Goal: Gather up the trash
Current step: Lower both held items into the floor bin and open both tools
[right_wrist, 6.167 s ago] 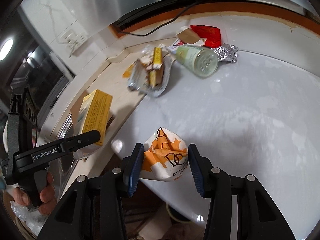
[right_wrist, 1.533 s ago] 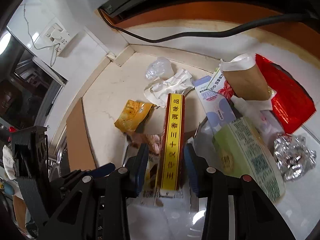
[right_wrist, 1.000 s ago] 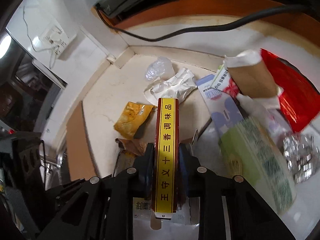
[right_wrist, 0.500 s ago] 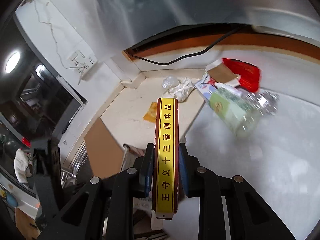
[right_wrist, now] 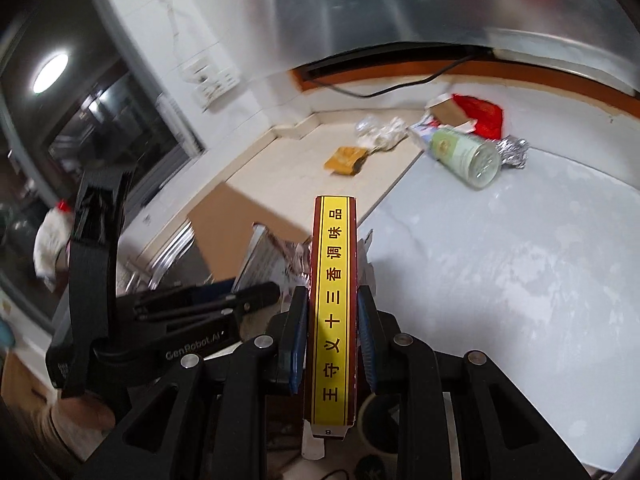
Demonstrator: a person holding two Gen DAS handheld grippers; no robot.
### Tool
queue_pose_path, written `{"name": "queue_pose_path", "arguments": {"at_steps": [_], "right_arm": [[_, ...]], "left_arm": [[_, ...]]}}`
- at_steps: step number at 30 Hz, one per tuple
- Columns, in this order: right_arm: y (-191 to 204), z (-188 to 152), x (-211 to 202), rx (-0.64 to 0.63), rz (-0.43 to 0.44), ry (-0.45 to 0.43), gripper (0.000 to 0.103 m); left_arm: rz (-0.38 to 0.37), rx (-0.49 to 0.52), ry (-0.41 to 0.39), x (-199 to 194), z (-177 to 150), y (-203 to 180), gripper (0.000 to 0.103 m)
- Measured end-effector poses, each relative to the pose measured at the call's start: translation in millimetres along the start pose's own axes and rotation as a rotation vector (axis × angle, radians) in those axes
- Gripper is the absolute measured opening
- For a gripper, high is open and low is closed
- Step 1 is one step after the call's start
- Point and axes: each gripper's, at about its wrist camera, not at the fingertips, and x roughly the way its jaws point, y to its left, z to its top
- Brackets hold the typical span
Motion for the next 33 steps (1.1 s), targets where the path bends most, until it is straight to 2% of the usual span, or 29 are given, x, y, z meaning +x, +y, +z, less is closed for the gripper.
{"name": "queue_pose_path", "arguments": {"at_steps": [6, 12, 18, 21, 27, 33], "right_arm": [[-2.2, -48.1, 5.8, -0.067, 0.071, 0.098, 0.022], [-23.1, -103.1, 30.2, -0.113, 0.107, 0.171, 0.022], [-33.5, -155.4, 58.9, -0.183, 0.102, 0.202, 0.022], [-40.0, -180.3, 74.3, -0.203, 0.114, 0.227, 0.022], [-64.3, -236.6, 110.4, -0.191, 0.095, 0.32, 0.022], [-94.3, -296.8, 159.7, -0.128, 0.043, 0.404, 0.022]], "left_arm": [[0.064, -0.034, 0.043, 9.7, -48.2, -4.9, 0.03], [0.148, -0.006, 0.075, 45.1, -100.3, -24.0, 0.031], [0.222, 0.059, 0.054, 74.3, -136.8, -38.2, 0.031], [0.218, 0.082, 0.049, 90.0, -156.6, -37.4, 0.031], [0.204, 0.143, 0.13, 138.0, -202.9, -33.7, 0.031], [0.232, 0.182, 0.237, 214.2, -243.2, -19.6, 0.031]]}}
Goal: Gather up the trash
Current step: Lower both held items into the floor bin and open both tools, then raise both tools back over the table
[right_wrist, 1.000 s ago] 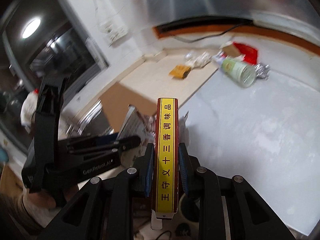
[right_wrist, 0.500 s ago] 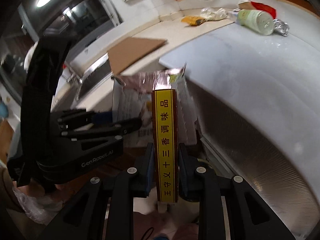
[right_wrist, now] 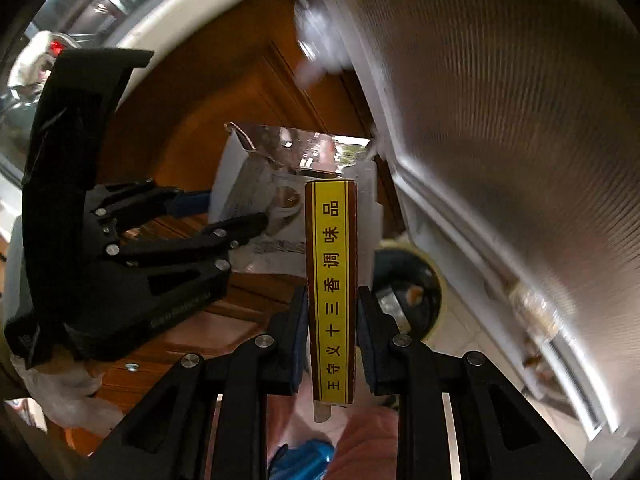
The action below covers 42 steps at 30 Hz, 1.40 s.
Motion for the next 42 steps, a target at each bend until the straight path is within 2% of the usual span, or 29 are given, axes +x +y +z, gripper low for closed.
{"name": "queue_pose_path", "arguments": {"at_steps": [6, 8, 13, 15, 16, 17, 19, 25, 29, 33, 36, 39, 42], "right_arm": [[-30.8, -14.6, 87.8, 0.103, -0.051, 0.076, 0.022], [-42.2, -11.7, 115.0, 0.135, -0.046, 0.089, 0.023], [-68.2, -5.1, 179.7, 0.192, -0.127, 0.14, 0.028], [-79.7, -2.3, 196.6, 0.215, -0.146, 0.147, 0.037], [-81.6, -0.3, 199.2, 0.223, -0.148, 0.141, 0.04], [-84.1, 3.6, 202.0, 0.235, -0.146, 0.136, 0.042], [-88.9, 8.4, 199.9, 0.259, -0.141, 0.131, 0.048], [-88.9, 12.9, 168.0, 0.276, -0.141, 0.125, 0.048], [-83.2, 8.0, 125.7, 0.282, -0.138, 0.128, 0.048], [-60.0, 15.4, 69.4, 0.257, -0.132, 0.118, 0.048], [-32.3, 29.5, 16.2, 0.19, -0.126, 0.101, 0.048], [-2.3, 49.0, -38.4, 0.084, -0.115, 0.068, 0.048], [23.7, 69.7, -93.0, 0.006, -0.082, 0.034, 0.048]], "left_arm": [[0.01, 0.051, 0.079, 88.9, -5.4, -13.6, 0.031], [0.008, 0.069, 0.093, 108.8, -3.0, -13.0, 0.032], [0.006, 0.116, 0.131, 143.5, 0.3, -16.0, 0.034], [0.006, 0.122, 0.136, 150.0, -1.3, -14.7, 0.042], [0.004, 0.12, 0.135, 151.1, -1.0, -13.4, 0.054], [-0.003, 0.115, 0.132, 150.2, 0.3, -11.6, 0.06], [-0.009, 0.1, 0.119, 146.7, 0.1, -8.3, 0.061], [-0.015, 0.022, 0.116, 122.1, 9.6, 6.6, 0.062], [-0.037, -0.028, 0.127, 90.6, 22.0, 16.3, 0.062], [-0.062, -0.039, 0.114, 29.5, 32.6, 21.8, 0.062], [-0.095, -0.036, 0.091, -25.7, 45.0, 24.8, 0.062], [-0.115, -0.012, 0.043, -82.4, 64.2, 25.1, 0.062], [-0.109, 0.012, -0.038, -137.9, 87.9, 27.7, 0.062]]}}
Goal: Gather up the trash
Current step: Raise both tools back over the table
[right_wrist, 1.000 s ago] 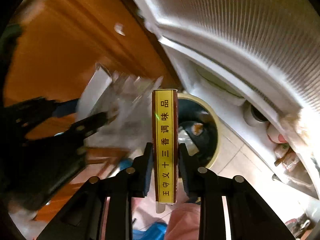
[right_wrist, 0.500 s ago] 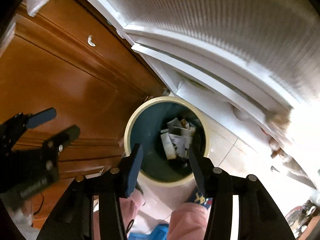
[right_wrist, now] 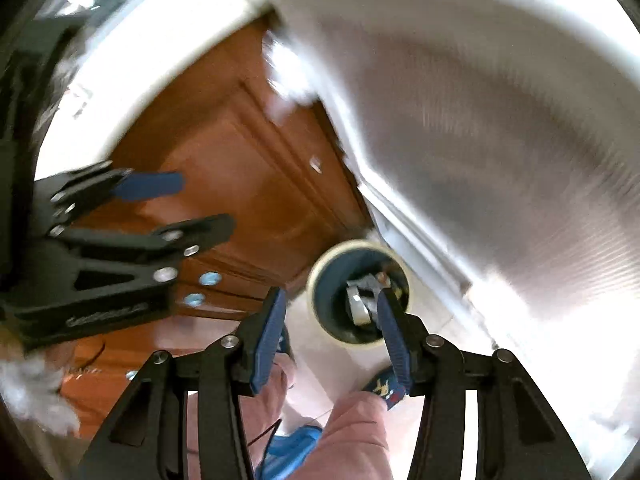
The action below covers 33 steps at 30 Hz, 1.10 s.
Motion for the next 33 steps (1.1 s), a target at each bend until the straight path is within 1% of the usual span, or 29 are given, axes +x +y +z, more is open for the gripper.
{"name": "queue_pose_path", "arguments": {"at_steps": [1, 3, 7, 9, 10, 11, 13, 17, 20, 21, 22, 23, 25, 26, 27, 30, 33], "right_arm": [[7.1, 8.8, -22.5, -0.031, 0.01, -0.024, 0.048], [17.3, 24.6, -57.5, -0.08, 0.021, -0.071, 0.048], [24.4, 59.0, -122.3, -0.13, 0.059, -0.153, 0.048], [23.2, 77.1, -153.7, -0.142, 0.068, -0.201, 0.048], [20.8, 86.8, -169.6, -0.144, 0.06, -0.234, 0.048], [16.9, 95.3, -183.1, -0.142, 0.046, -0.262, 0.048], [6.4, 112.9, -202.8, -0.126, 0.022, -0.308, 0.048], [-29.0, 156.4, -239.9, -0.047, -0.06, -0.394, 0.048], [-62.3, 188.7, -260.1, 0.014, -0.14, -0.432, 0.048], [-77.0, 197.9, -263.1, 0.037, -0.16, -0.443, 0.048], [-90.9, 207.3, -266.8, 0.066, -0.172, -0.451, 0.048], [-108.5, 214.5, -267.8, 0.1, -0.174, -0.459, 0.049], [-133.7, 230.6, -267.5, 0.165, -0.178, -0.467, 0.049], [-153.1, 239.3, -260.6, 0.192, -0.176, -0.469, 0.049], [-166.0, 247.0, -254.9, 0.211, -0.174, -0.471, 0.049], [-197.8, 264.6, -228.2, 0.269, -0.179, -0.466, 0.052], [-222.4, 272.7, -206.2, 0.322, -0.176, -0.454, 0.052]], "left_arm": [[0.006, 0.004, -0.034, -20.8, 11.1, 0.4, 0.062], [0.011, 0.0, -0.083, -49.6, 29.3, 2.7, 0.062], [-0.025, -0.025, -0.182, -109.6, 71.4, 12.8, 0.062], [-0.04, -0.024, -0.218, -128.4, 89.9, 14.6, 0.064], [-0.048, -0.019, -0.24, -138.3, 102.9, 14.7, 0.067], [-0.053, -0.017, -0.255, -146.1, 111.4, 15.3, 0.074], [-0.074, -0.009, -0.283, -158.8, 135.7, 14.9, 0.08], [-0.107, -0.013, -0.319, -166.5, 188.8, 11.7, 0.08], [-0.131, -0.029, -0.339, -162.9, 231.5, 1.5, 0.08], [-0.135, -0.043, -0.336, -158.1, 250.4, -0.8, 0.08], [-0.143, -0.049, -0.332, -147.6, 260.8, -7.6, 0.08], [-0.161, -0.059, -0.326, -136.0, 278.0, -11.5, 0.08], [-0.166, -0.092, -0.297, -109.8, 304.3, -17.6, 0.08], [-0.179, -0.107, -0.276, -97.1, 319.7, -19.9, 0.08], [-0.185, -0.118, -0.264, -85.9, 328.1, -21.4, 0.08], [-0.183, -0.151, -0.227, -51.8, 359.4, -27.8, 0.08], [-0.147, -0.179, -0.2, -23.5, 384.8, -32.0, 0.08]]}}
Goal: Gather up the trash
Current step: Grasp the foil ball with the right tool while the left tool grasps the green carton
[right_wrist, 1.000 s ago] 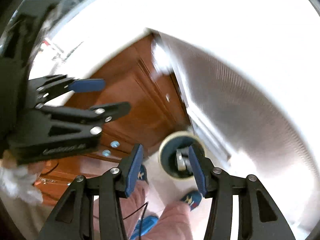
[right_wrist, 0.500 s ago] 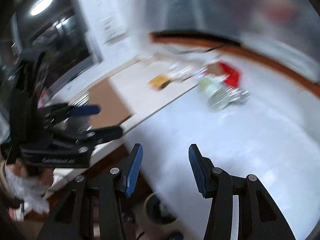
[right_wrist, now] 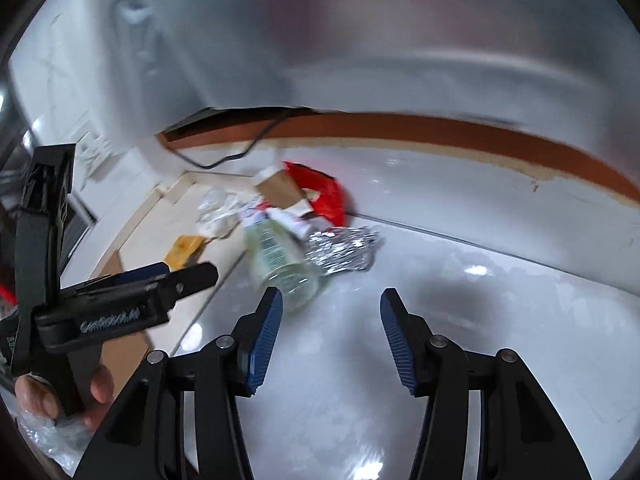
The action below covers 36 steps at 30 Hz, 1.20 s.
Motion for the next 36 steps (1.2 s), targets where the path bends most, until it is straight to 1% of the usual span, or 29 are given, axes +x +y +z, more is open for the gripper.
{"name": "queue_pose_path", "arguments": {"at_steps": [3, 5, 6, 7, 9, 13, 15, 16, 18, 22, 24, 28, 29, 32, 33, 36], "right_arm": [[-16.6, 2.3, 26.4, 0.057, 0.001, 0.018, 0.052], [-25.5, 4.0, 39.1, 0.086, -0.007, 0.023, 0.055], [-28.4, 4.5, 44.4, 0.095, -0.009, 0.024, 0.058], [-31.8, 5.9, 50.0, 0.105, -0.008, 0.024, 0.059], [-35.6, 7.3, 59.0, 0.116, -0.003, 0.024, 0.06], [-36.2, 8.6, 72.1, 0.113, -0.002, 0.033, 0.06], [-35.1, 8.8, 78.5, 0.116, 0.0, 0.041, 0.06], [-34.6, 9.1, 81.6, 0.117, 0.002, 0.045, 0.06], [-32.4, 9.2, 85.4, 0.114, 0.004, 0.049, 0.06], [-28.1, 9.9, 95.1, 0.105, 0.001, 0.062, 0.06], [-26.2, 11.4, 103.2, 0.108, -0.001, 0.067, 0.06], [-22.9, 15.2, 116.5, 0.14, -0.006, 0.057, 0.072], [-21.1, 16.4, 120.6, 0.148, -0.01, 0.052, 0.072], [-17.5, 21.0, 131.8, 0.177, -0.026, 0.05, 0.073], [-16.2, 22.0, 136.7, 0.185, -0.024, 0.057, 0.073], [-13.4, 22.4, 151.0, 0.203, -0.036, 0.083, 0.072]], "left_arm": [[0.019, -0.049, 0.057, 36.5, 13.9, 1.2, 0.081], [0.041, -0.087, 0.091, 58.1, 19.8, 3.6, 0.085], [0.057, -0.099, 0.094, 63.4, 19.4, 6.0, 0.085], [0.073, -0.114, 0.096, 70.4, 21.1, 7.6, 0.087], [0.072, -0.14, 0.091, 80.4, 24.1, 8.9, 0.091], [0.108, -0.132, 0.114, 95.4, 23.5, 2.1, 0.092], [0.111, -0.135, 0.134, 100.2, 19.1, 2.6, 0.092], [0.106, -0.145, 0.145, 103.1, 15.7, 4.2, 0.092], [0.071, -0.168, 0.145, 104.7, 10.3, 8.1, 0.091], [-0.003, -0.218, 0.124, 99.0, 2.2, 21.6, 0.081], [-0.026, -0.221, 0.114, 95.2, -0.6, 26.0, 0.077], [-0.066, -0.195, 0.098, 88.2, -4.6, 31.3, 0.063], [-0.059, -0.183, 0.098, 87.4, -5.8, 30.9, 0.063], [-0.084, -0.178, 0.092, 85.8, -9.1, 35.0, 0.063], [-0.078, -0.178, 0.094, 85.3, -10.4, 36.2, 0.064], [-0.095, -0.182, 0.093, 81.3, -13.2, 41.7, 0.063]]}}
